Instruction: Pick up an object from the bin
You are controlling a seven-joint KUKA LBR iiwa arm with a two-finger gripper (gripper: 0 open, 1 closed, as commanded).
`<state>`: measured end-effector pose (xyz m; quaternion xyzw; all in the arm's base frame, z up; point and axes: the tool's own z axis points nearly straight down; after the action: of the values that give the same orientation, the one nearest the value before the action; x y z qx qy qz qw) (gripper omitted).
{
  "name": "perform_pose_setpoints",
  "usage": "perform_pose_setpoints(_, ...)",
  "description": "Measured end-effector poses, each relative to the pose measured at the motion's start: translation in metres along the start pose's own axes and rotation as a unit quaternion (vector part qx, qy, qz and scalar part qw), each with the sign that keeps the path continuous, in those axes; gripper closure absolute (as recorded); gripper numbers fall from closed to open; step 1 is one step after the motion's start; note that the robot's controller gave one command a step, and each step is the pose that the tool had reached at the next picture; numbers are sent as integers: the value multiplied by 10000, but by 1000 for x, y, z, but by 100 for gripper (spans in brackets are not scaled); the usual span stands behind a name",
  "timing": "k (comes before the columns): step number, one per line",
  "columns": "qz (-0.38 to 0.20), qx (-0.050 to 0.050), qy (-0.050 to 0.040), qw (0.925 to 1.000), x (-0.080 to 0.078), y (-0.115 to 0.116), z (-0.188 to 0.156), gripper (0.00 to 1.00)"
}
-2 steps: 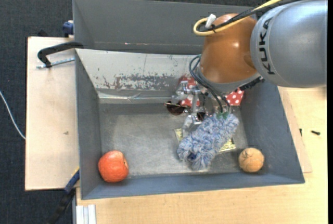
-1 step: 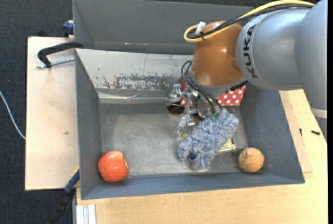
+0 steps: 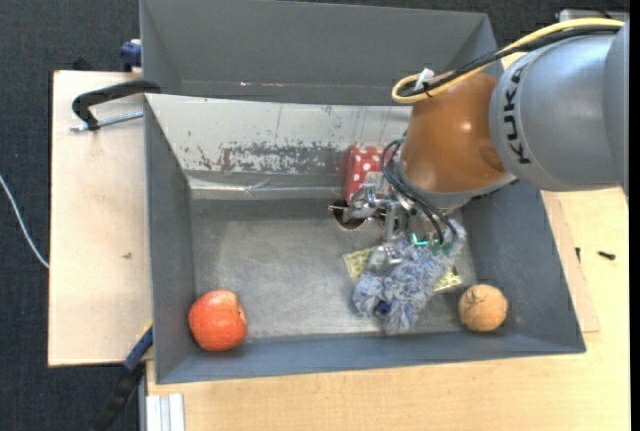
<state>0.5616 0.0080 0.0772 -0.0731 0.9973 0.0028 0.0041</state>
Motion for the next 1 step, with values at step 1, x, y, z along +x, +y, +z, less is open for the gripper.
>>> perform_pose_setpoints(1,8,18,-50,10000,9,-16,-1,100)
